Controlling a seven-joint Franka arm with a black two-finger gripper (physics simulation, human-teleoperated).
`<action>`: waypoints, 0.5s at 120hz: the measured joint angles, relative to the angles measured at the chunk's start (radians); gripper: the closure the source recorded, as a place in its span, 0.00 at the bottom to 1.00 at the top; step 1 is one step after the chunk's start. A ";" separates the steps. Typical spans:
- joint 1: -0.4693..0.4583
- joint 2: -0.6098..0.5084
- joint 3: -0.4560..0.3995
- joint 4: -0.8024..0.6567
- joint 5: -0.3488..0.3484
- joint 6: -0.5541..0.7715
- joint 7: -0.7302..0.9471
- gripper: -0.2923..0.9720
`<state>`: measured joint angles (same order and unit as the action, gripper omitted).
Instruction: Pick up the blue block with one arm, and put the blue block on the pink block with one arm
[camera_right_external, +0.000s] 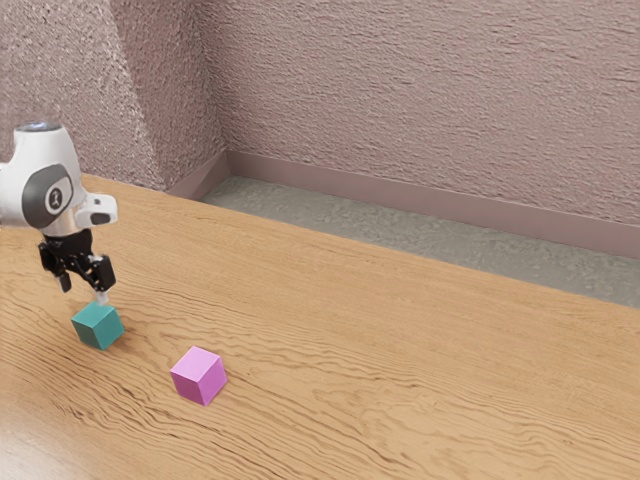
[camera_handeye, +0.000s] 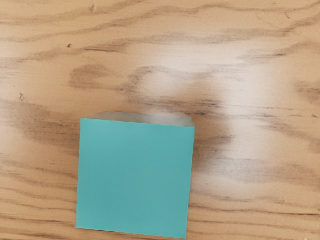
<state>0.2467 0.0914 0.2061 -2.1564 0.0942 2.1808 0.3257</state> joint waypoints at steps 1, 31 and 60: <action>0.000 0.001 0.000 -0.002 0.000 0.002 0.003 0.25; 0.086 0.093 -0.012 0.008 -0.031 0.039 0.075 0.26; 0.104 0.127 -0.035 0.028 -0.054 0.054 0.144 0.26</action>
<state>0.3510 0.2183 0.1715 -2.1281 0.0399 2.2344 0.4694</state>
